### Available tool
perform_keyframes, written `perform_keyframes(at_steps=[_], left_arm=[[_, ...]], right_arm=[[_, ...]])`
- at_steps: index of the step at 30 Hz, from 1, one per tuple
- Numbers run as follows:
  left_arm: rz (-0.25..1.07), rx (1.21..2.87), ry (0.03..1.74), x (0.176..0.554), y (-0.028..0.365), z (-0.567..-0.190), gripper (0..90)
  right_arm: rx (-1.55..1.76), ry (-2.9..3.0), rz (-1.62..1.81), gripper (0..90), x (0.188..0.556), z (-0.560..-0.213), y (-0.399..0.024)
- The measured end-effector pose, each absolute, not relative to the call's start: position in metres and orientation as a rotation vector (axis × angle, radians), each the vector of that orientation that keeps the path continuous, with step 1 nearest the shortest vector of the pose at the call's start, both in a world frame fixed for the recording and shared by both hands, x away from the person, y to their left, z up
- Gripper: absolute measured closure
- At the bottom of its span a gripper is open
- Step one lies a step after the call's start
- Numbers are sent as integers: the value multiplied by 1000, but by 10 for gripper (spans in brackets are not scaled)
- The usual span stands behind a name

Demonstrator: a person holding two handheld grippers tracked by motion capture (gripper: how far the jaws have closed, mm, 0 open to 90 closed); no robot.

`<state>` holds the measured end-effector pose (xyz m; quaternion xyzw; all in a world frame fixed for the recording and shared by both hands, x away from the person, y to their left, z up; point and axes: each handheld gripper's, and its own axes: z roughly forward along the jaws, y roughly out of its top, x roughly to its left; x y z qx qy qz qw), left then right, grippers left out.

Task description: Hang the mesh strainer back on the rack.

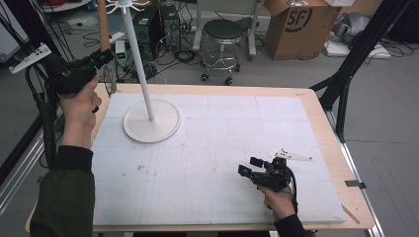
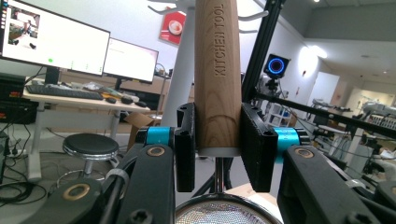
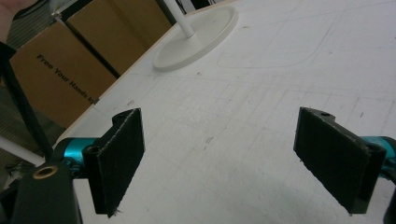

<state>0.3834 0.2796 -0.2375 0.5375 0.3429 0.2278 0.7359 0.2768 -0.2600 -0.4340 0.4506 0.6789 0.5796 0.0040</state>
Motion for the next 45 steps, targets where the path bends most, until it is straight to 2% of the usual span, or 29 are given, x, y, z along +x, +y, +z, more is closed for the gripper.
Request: perform_keyframes(at_steps=[26,31,40,45], left_arm=[[465,1191,767,393,276,-256,685],[433,1170,772,395,277,-256,608],[452,1185,799,394,276,-255,465],[461,1200,773,387,276,-253,432]], right_arm=[[1412,2128,1810,154,277,-435,-260],[1410,2126,1814,154,277,-434,-260],[1407,2140,1805,154,277,-435,-258],[1411,2138,1799,154,277,-436,-258]])
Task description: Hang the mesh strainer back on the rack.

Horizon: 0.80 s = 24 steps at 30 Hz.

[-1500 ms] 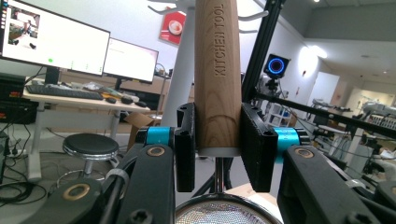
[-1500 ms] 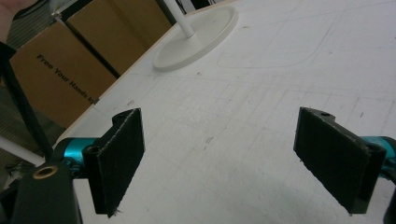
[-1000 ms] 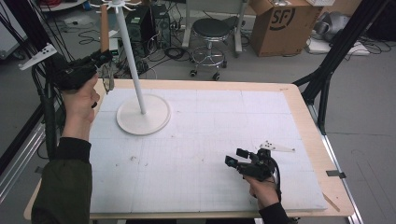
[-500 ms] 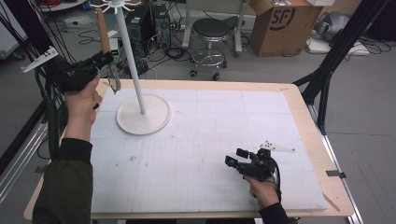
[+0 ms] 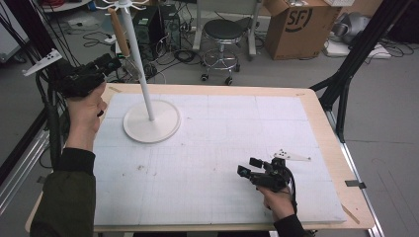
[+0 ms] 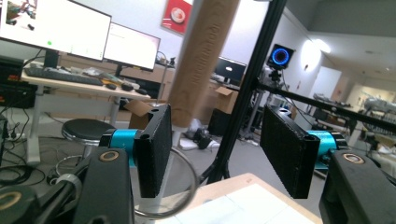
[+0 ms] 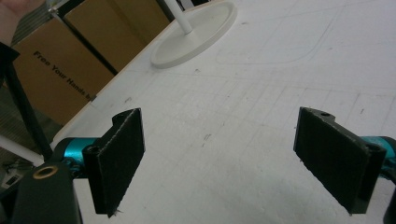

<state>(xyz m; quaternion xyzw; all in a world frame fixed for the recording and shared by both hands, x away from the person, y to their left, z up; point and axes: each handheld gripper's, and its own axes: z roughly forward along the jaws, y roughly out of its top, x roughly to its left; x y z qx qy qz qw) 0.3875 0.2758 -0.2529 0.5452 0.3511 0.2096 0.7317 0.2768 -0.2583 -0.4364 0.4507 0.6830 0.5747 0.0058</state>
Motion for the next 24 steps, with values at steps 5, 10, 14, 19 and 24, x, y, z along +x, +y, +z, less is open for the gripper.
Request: perform_keyframes(at_steps=[5,10,14,19,24], left_arm=[[438,1197,736,379,273,-259,359],[442,1202,731,369,273,-269,328],[427,1200,726,363,273,-273,306],[429,1223,715,354,271,-274,271],[432,1231,690,346,270,-278,240]], right_arm=[[1405,2145,1786,154,277,-436,-258],[1395,2151,1773,154,275,-436,-256],[1381,2147,1776,154,274,-435,-255],[1367,2150,1775,154,273,-435,-253],[1359,2156,1768,154,273,-435,-251]])
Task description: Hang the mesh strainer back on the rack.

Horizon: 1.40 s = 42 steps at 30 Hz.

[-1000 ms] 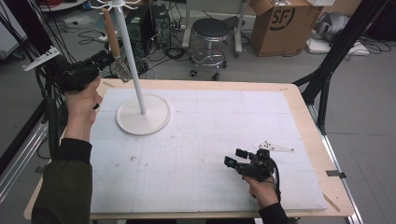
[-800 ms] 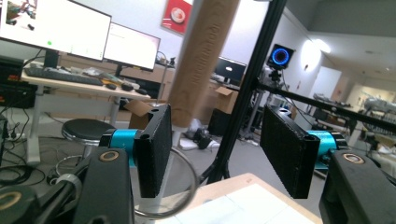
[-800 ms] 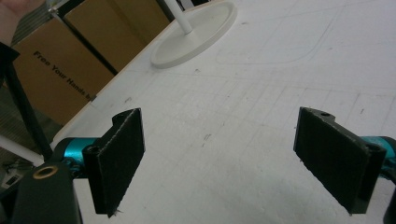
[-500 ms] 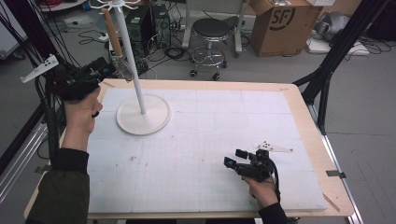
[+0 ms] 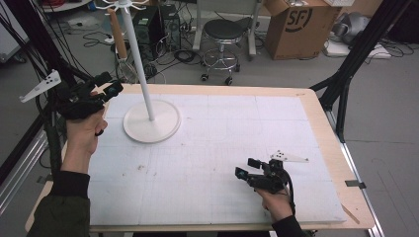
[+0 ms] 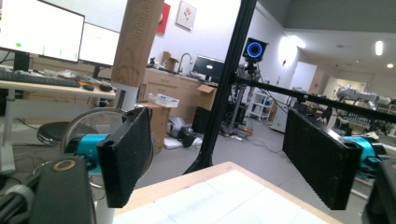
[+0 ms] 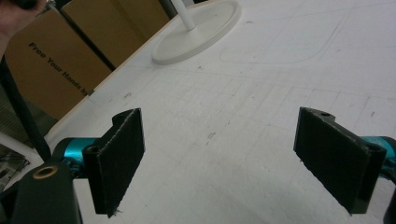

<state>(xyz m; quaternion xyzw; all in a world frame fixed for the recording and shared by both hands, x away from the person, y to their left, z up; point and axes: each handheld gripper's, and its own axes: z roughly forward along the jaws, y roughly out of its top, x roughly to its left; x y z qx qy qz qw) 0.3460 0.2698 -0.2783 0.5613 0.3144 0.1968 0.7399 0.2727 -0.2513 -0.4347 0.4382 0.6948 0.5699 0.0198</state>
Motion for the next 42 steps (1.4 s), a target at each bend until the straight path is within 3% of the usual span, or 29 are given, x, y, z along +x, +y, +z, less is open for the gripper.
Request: perform_keyframes(at_steps=[28,42], left_arm=[[369,1304,675,307,253,-318,231],[291,1374,697,290,243,-361,232]], right_arm=[[1338,2155,1772,154,270,-431,-244],[1304,2143,1765,154,269,-430,-241]])
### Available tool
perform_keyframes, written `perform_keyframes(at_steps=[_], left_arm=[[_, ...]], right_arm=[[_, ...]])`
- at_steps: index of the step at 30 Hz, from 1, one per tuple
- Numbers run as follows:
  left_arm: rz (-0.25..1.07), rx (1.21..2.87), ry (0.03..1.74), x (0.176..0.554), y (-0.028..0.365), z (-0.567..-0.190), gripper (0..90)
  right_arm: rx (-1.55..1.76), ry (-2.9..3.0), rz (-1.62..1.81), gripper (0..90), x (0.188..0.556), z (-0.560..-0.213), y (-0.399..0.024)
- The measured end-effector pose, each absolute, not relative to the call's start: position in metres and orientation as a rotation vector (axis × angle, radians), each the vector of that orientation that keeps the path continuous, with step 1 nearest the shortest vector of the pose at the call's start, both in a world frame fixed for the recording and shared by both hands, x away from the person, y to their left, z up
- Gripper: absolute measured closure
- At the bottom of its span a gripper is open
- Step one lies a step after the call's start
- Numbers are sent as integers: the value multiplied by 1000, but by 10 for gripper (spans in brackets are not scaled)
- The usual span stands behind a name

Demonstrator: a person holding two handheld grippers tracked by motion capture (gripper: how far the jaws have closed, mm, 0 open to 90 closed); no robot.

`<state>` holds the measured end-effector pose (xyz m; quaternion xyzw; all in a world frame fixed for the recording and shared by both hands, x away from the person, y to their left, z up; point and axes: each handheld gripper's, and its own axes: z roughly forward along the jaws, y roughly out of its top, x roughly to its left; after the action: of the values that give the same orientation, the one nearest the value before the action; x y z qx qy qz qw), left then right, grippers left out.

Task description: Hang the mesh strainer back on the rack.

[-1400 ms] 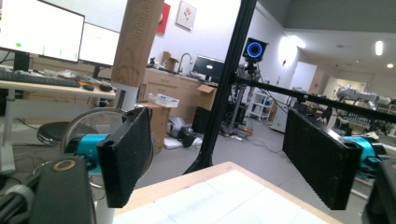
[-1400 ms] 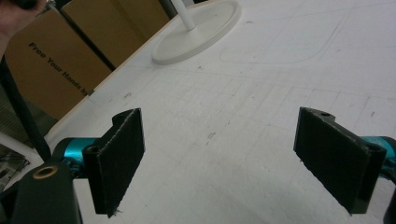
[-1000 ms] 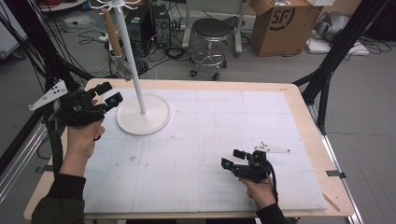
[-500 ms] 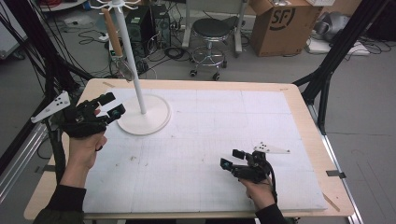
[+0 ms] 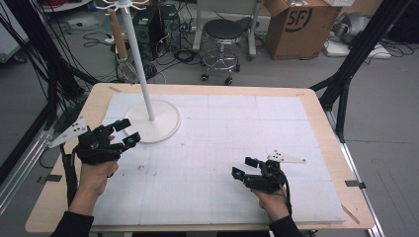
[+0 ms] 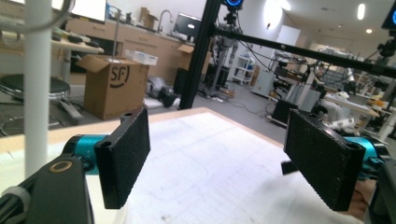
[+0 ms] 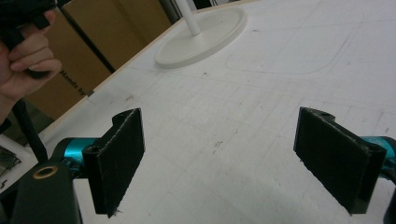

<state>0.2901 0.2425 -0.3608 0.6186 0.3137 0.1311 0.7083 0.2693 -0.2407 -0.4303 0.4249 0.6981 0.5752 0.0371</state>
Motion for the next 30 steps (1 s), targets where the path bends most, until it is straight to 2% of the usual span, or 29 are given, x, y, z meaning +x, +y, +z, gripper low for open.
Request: perform_keyframes(at_steps=[21,25,30], left_arm=[[212,1468,728,270,216,-411,234],[167,1465,748,267,218,-420,231],[171,1472,767,260,221,-426,232]], right_arm=[[1276,2110,1786,153,266,-426,-242],[1272,2108,1788,154,265,-425,-243],[1265,2107,1792,154,265,-425,-244]])
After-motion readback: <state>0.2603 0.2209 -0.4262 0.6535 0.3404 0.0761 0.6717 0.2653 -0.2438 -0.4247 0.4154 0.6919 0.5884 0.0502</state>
